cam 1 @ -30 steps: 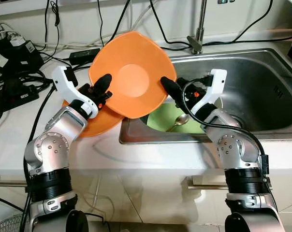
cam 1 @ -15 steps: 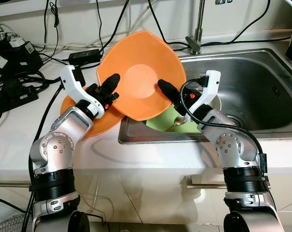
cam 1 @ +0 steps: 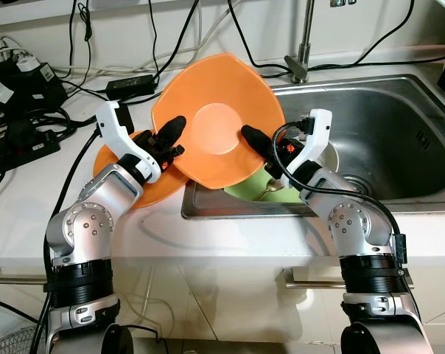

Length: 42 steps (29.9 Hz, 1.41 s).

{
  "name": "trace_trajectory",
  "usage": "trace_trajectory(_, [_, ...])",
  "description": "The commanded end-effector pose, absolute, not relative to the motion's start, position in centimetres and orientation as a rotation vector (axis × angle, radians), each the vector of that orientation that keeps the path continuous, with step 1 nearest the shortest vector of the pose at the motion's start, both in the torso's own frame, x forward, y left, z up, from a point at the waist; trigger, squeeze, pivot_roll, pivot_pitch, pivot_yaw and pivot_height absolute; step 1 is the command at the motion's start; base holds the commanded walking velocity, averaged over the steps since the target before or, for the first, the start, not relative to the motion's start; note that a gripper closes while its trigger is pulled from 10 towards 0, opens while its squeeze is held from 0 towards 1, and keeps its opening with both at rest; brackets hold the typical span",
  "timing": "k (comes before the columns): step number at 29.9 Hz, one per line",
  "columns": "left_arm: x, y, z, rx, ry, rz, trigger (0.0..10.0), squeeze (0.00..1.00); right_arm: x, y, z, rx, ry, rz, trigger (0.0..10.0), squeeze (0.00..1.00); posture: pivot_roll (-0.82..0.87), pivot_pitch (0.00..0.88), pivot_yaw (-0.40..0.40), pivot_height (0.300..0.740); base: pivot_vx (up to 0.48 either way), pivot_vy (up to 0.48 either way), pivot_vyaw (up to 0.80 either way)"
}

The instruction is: Kitchen organization

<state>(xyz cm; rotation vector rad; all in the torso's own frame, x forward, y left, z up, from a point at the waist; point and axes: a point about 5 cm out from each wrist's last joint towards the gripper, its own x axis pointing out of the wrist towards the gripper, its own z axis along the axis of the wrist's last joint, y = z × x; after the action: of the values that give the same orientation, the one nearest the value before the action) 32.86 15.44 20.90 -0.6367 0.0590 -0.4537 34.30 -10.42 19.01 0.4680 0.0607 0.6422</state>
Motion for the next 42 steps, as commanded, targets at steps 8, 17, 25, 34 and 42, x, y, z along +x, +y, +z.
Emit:
trace_trajectory(8, [32.3, 15.5, 23.1, -0.576, -0.056, -0.514, 0.0, 0.0, 34.5, -10.9, 18.3, 0.437, 0.116, 0.585, 0.0, 0.0, -0.02, 0.02, 0.161, 0.74, 0.0, 0.0, 0.0])
trace_trajectory(17, [32.0, 15.1, 23.3, -0.518, -0.06, -0.544, 0.0, 0.0, 34.6, -11.0, 18.3, 0.44, 0.128, 0.582, 0.0, 0.0, -0.02, 0.021, 0.158, 0.74, 0.0, 0.0, 0.0])
trace_trajectory(25, [31.5, 14.1, 22.1, -0.423, 0.012, -0.6, 10.0, 1.0, 34.6, -10.9, 18.2, 0.452, 0.132, 0.579, 0.0, 0.0, -0.02, 0.022, 0.157, 0.74, 0.0, 0.0, 0.0])
trace_trajectory(34, [31.6, 14.0, 21.9, -0.39, 0.008, -0.606, 10.0, 1.0, 34.7, -11.0, 18.2, 0.465, 0.132, 0.566, 0.0, 0.0, -0.02, 0.024, 0.152, 0.74, 0.0, 0.0, 0.0])
trace_trajectory(42, [30.4, 14.1, 22.0, -0.29, 0.059, -0.714, 10.0, 1.0, 35.4, -11.7, 18.3, 0.484, 0.107, 0.472, 0.0, 0.0, -0.01, 0.024, 0.149, 0.74, 0.0, 0.0, 0.0])
